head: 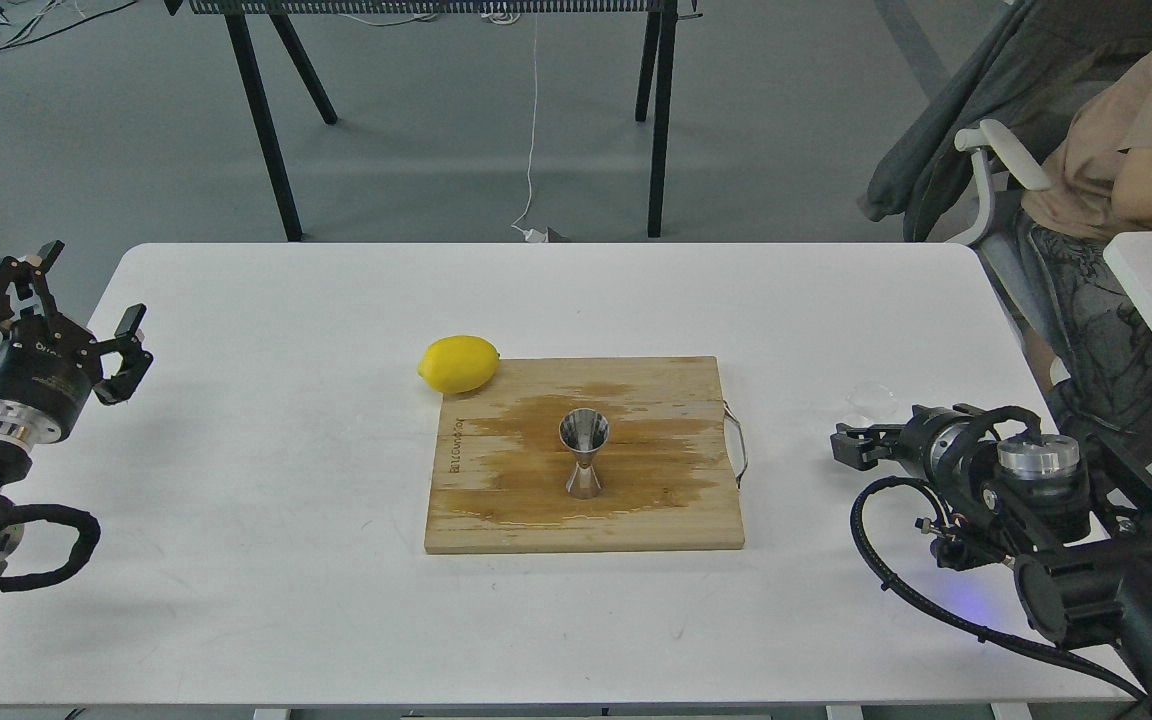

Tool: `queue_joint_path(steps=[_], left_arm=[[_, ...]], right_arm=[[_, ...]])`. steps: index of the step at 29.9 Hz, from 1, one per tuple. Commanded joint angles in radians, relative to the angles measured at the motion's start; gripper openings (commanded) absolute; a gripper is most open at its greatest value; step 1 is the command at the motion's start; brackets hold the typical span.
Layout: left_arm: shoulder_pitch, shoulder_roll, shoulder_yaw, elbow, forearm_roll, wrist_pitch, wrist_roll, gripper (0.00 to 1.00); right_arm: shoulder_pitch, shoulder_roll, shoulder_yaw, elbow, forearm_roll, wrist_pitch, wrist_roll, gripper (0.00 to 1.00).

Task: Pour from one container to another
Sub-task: 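Move the right gripper toward the small clear glass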

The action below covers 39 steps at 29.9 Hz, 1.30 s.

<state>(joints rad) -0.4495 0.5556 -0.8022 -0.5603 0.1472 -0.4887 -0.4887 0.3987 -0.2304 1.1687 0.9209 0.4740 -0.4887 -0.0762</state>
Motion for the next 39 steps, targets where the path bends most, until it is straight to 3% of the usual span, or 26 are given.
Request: queue_joint_path(steps=[1, 21, 39], left_arm=[[0.0, -0.005, 0.0, 0.003, 0.0, 0.0, 0.0, 0.98], [0.0, -0.003, 0.0, 0.003, 0.0, 0.0, 0.0, 0.98], [0.0, -0.005, 0.0, 0.011, 0.0, 0.0, 0.0, 0.98]], right_arm=[[0.003, 0.0, -0.001, 0.001, 0.0, 0.0, 0.003, 0.88], [0.009, -0.001, -0.003, 0.01, -0.001, 0.0, 0.009, 0.82], [0.008, -0.001, -0.003, 0.016, -0.02, 0.0, 0.01, 0.54]])
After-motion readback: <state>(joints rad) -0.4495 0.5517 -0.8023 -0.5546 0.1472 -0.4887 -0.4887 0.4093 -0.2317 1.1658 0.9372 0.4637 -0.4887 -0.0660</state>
